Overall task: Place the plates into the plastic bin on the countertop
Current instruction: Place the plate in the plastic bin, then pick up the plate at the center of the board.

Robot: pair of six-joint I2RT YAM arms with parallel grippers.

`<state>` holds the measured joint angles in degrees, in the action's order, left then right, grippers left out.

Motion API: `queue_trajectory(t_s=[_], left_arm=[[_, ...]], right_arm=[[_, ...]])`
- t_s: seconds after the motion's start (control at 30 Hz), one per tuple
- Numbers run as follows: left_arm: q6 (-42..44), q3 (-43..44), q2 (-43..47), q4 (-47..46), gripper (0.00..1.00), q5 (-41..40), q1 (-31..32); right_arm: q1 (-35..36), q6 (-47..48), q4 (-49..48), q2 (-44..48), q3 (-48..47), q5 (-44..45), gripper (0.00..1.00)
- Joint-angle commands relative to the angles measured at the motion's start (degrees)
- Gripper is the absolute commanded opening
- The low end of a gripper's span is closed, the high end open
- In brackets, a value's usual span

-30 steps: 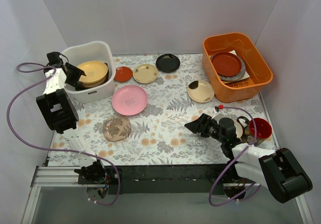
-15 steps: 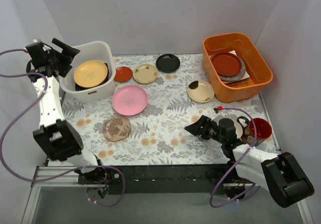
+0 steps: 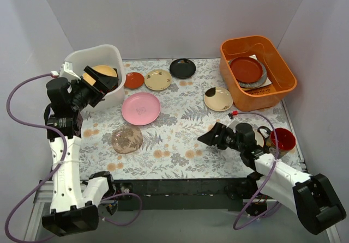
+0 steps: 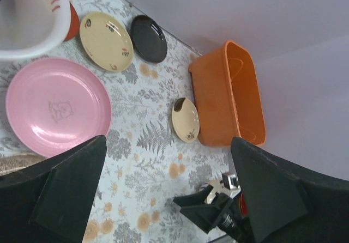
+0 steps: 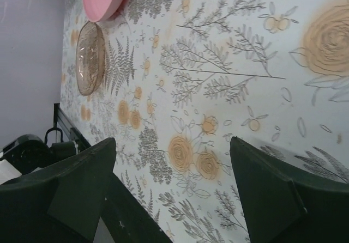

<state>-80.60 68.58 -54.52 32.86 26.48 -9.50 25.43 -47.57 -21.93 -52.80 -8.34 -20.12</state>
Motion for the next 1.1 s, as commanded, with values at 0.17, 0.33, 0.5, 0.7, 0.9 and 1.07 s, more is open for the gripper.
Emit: queue_trajectory(t_s=[0.17, 0.33, 0.5, 0.7, 0.9, 1.07], left_arm=[[2.28, -17.39, 15.4, 6.32, 0.98, 5.69, 1.32], [4.39, -21.9, 19.63, 8.88, 0.98, 4.81, 1.94], [6.15, -26.64, 19.63, 10.47, 0.97, 3.14, 2.29], [6.77, -28.94, 19.54, 9.5, 0.97, 3.93, 2.38], [7.03, -28.68, 18.75, 9.06, 0.98, 3.93, 2.38], [7.56, -27.79, 17.96, 9.59, 0.98, 4.54, 2.47]], right_arm=[[14.99, 0.55, -2.23, -16.68, -15.12, 5.17, 0.92], [17.46, -2.87, -10.4, -28.84, -19.69, 4.21, 0.89], [17.63, -4.11, -12.43, -37.98, -26.45, 4.65, 0.87], [17.81, -4.98, -9.63, -46.16, -37.09, 6.49, 0.86], [18.69, -9.29, -11.46, -53.19, -42.9, 8.95, 0.85], [19.3, -11.75, -13.83, -60.47, -47.73, 7.91, 0.8]])
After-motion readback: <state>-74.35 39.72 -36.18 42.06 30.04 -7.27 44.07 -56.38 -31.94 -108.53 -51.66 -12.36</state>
